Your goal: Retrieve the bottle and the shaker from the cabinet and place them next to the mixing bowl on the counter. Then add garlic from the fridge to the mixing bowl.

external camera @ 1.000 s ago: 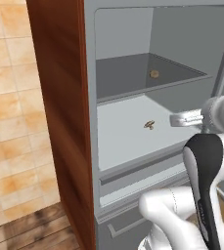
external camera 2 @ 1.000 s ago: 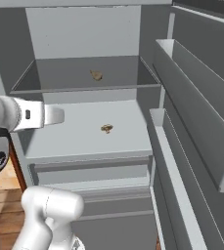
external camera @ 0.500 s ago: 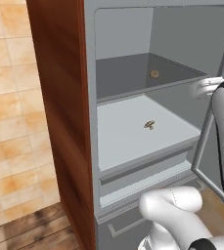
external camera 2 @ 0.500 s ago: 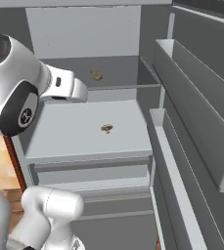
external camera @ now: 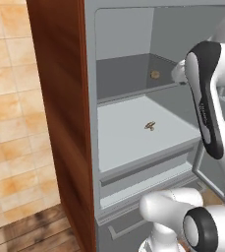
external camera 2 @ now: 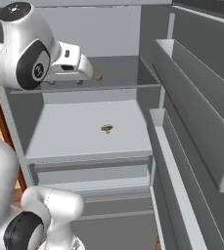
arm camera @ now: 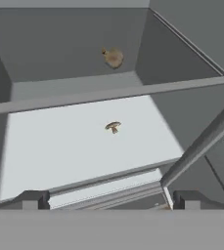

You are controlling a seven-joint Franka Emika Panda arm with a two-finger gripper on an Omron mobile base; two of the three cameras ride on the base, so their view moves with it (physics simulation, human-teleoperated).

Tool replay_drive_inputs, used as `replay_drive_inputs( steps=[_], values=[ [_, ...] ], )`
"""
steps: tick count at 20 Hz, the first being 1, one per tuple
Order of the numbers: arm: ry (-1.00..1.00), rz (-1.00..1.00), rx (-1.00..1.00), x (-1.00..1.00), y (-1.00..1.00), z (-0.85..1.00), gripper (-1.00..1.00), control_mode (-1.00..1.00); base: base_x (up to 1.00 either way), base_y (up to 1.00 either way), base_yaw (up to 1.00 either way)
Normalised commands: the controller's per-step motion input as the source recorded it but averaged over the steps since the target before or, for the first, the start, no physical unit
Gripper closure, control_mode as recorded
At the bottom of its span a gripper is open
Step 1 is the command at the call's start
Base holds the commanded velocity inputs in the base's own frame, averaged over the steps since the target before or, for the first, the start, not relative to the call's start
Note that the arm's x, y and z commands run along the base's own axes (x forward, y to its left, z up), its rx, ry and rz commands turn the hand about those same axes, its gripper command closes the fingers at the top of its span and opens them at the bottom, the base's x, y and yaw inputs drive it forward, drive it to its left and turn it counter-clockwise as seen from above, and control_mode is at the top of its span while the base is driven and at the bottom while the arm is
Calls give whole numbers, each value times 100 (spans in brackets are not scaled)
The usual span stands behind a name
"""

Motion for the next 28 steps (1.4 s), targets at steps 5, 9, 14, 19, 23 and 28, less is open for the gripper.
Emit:
replay_drive_inputs(
  steps=[5, 9, 14, 19, 23, 28],
  values=[
    [0, 0, 0, 77, -1, -4, -100, -100, 0, 0, 0],
    [-5, 0, -1, 57, 0, -39, -100, -100, 0, 0, 0],
    [-2, 0, 0, 52, 3, -68, -100, -100, 0, 0, 0],
    [14, 10, -2, 44, 0, 24, -100, -100, 0, 0, 0],
    [24, 12, -4, 71, -5, 5, -100, -100, 0, 0, 0],
    [9, 6, 0, 69, -10, -6, -100, -100, 0, 0, 0]
  ],
)
